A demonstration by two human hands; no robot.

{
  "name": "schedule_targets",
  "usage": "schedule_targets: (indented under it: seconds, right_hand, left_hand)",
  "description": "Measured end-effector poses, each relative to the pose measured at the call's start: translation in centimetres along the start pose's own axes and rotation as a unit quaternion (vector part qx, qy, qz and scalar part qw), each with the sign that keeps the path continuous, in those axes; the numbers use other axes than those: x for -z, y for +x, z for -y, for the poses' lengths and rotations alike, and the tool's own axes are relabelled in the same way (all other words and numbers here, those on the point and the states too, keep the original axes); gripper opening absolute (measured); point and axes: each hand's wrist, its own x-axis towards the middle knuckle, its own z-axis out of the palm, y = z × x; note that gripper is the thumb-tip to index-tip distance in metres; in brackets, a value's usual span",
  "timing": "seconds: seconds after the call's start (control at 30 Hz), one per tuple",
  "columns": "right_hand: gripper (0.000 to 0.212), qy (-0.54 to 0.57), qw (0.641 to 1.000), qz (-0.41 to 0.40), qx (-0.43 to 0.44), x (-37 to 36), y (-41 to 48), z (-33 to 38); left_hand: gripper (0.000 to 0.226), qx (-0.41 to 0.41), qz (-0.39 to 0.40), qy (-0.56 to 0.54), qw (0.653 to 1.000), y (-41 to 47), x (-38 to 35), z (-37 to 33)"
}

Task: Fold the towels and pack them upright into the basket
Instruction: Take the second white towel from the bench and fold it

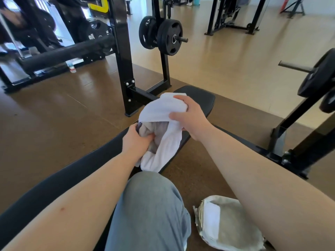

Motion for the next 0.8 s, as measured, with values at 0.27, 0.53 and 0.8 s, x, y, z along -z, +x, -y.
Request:
schedule_targets:
  seconds: [0.27,0.53,0.8]
  right_hand:
    - [0.057,0.030,0.988,-0.140,0.059,2.0,-1.0,-1.0]
    - [0.053,0.022,0.985,-0.149,0.083,3.6,-1.8,-0.8]
    - [0.052,-0.035,0.981,-0.161,0.103,9.5,-5.0,0.7]
  left_hand:
    - [0.063,0.045,-0.059,0.114,0.991,-0.6,0.5,2.6]
    - [0.042,-0.202,0.000,0.385,0.901,-1.2,-0.4,0.4]
    - [0.054,-0.124,0.007,0.434,0.893,-2.5,-2.6,-2.3]
